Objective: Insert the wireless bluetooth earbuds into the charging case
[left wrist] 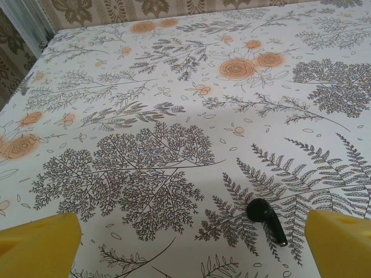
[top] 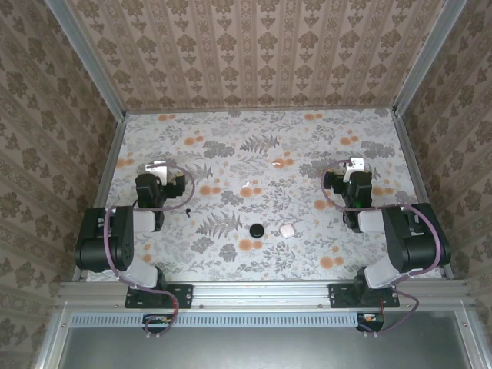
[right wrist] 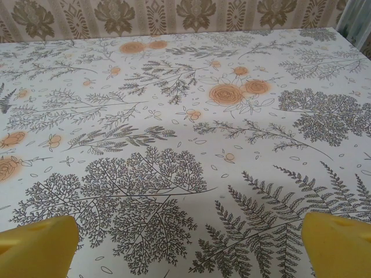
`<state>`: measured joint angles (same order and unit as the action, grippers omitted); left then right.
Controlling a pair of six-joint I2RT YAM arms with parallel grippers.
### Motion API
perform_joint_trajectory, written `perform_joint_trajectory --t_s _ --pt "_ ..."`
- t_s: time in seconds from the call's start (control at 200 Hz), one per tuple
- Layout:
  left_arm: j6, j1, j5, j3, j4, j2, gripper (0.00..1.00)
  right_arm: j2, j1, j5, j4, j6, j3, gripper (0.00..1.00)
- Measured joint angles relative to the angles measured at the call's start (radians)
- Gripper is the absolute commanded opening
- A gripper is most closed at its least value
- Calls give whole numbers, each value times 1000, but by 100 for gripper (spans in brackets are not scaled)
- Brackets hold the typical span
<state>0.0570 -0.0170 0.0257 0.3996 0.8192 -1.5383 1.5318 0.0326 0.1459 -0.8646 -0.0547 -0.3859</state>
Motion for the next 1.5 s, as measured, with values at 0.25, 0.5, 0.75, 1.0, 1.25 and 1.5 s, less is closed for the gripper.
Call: perform_joint_trajectory --t_s 0.25,0.5,0.75,1.0,1.25,1.5 --pt "0 0 0 0 0 0 100 0 0 0 0 0 0 100" --pt "0 0 0 0 0 0 100 0 0 0 0 0 0 100" --pt "0 0 0 0 0 0 100 0 0 0 0 0 0 100" --pt "0 0 0 0 0 0 100 0 0 0 0 0 0 100" --pt "0 2 0 0 0 0 100 0 0 0 0 0 0 100" --pt "0 0 -23 -19 0 37 100 -19 0 -9 20 8 0 100"
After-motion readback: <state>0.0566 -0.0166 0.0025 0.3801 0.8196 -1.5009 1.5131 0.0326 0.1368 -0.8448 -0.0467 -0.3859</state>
